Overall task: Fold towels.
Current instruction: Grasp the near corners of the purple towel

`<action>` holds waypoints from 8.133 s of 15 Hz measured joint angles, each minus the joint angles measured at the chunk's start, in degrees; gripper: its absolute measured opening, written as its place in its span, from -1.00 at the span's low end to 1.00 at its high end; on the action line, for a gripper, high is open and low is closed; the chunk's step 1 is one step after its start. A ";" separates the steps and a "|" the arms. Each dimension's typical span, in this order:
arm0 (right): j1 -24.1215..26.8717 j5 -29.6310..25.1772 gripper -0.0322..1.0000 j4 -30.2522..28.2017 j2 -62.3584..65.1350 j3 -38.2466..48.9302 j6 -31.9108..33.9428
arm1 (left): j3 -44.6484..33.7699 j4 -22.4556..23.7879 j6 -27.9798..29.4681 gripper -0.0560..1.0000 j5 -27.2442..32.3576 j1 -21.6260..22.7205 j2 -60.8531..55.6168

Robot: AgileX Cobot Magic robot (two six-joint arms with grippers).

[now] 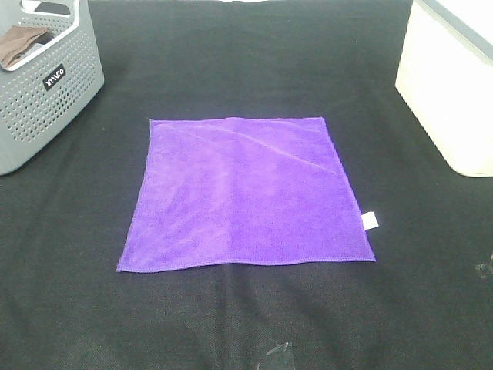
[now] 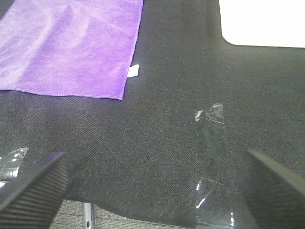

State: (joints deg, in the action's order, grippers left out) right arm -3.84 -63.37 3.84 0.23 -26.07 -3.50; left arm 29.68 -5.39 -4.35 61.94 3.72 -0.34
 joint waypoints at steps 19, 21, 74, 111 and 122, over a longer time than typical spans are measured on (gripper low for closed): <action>0.00 0.00 0.93 0.00 0.00 0.00 0.00 | 0.00 0.00 0.06 0.97 0.00 0.00 0.00; 0.00 0.00 0.93 0.00 0.00 0.00 0.00 | 0.00 0.00 0.06 0.97 0.00 0.00 0.00; 14.67 9.91 0.77 42.11 -86.52 -20.11 -39.25 | 21.31 -35.75 -30.88 0.98 -6.76 0.00 90.76; 12.03 14.61 0.70 49.39 -116.88 -28.76 -46.24 | 29.34 -50.94 -47.73 0.98 -11.12 0.00 118.32; 9.45 15.01 0.60 51.17 -118.32 -29.34 -44.98 | 29.45 -50.36 -41.77 0.70 -13.35 -5.67 118.77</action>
State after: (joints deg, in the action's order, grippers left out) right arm 5.61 -48.36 55.00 -118.09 -55.41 -48.47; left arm 59.13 -55.75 -46.12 48.59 -1.95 118.43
